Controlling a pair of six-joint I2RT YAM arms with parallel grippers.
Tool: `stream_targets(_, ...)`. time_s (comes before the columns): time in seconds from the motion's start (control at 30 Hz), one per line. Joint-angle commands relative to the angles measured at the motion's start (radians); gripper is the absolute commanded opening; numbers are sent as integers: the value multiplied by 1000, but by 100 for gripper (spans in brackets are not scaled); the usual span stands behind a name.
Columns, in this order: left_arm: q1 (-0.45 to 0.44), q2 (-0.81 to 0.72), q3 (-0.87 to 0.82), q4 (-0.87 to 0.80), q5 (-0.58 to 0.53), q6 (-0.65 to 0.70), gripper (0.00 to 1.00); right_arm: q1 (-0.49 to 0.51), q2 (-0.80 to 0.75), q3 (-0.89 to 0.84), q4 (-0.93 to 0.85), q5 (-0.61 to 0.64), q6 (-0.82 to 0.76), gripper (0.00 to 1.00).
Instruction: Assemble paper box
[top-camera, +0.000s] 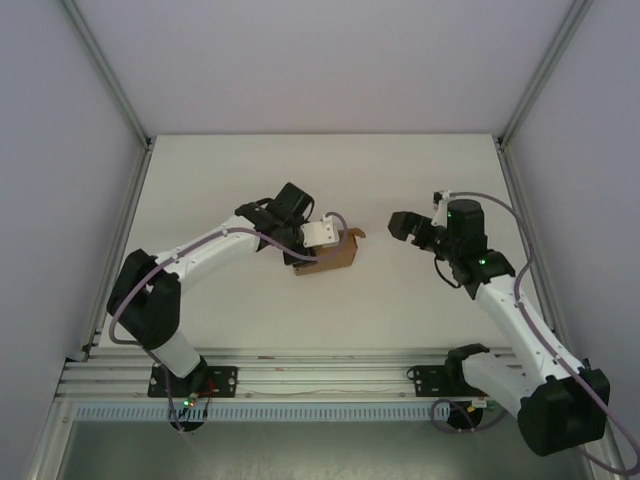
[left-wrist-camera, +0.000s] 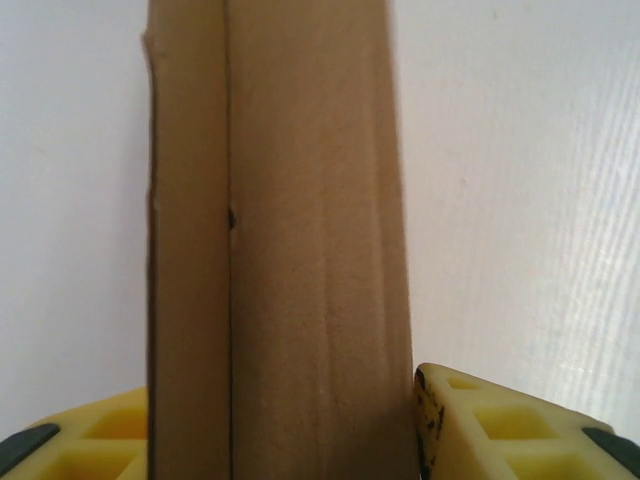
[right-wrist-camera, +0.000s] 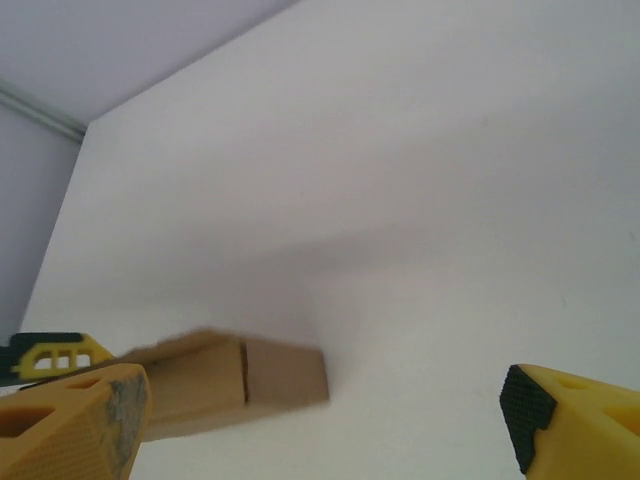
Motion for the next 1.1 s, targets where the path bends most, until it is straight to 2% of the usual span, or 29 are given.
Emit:
stream_targets(0.0,2,15,7,-67,9,-32,48,19,77,38,45,-129,-252,86)
stream_targets(0.1,2,10,-19,-41,27,-33,48,64,142,85,-29,-195,-432,84)
stream_targets(0.23,2,16,-22,-25,34,-41,48,122,236,179,-148,-154,-626,80)
stream_targets(0.5,1,30,-11,-20,45,-41,47,196,448,348,-318,-132,-722,54)
stream_targets(0.63,2,32,-7,-28,48,-36,47,216,508,390,-358,-104,-740,51)
stream_targets(0.73,2,37,-1,-31,49,-38,47,224,542,415,-350,-86,-719,39)
stream_targets(0.8,2,40,1,-35,47,-37,47,231,552,419,-333,-83,-704,28)
stream_targets(0.87,2,43,2,-33,42,-40,47,239,553,416,-318,-83,-688,12)
stream_targets(0.93,-1,43,3,-29,46,-44,47,246,551,417,-307,-87,-656,5)
stream_targets(1.0,2,42,-1,-12,49,-50,47,257,549,418,-298,-95,-605,0)
stream_targets(1.07,2,44,-3,3,42,-62,47,273,547,426,-303,-78,-495,0)
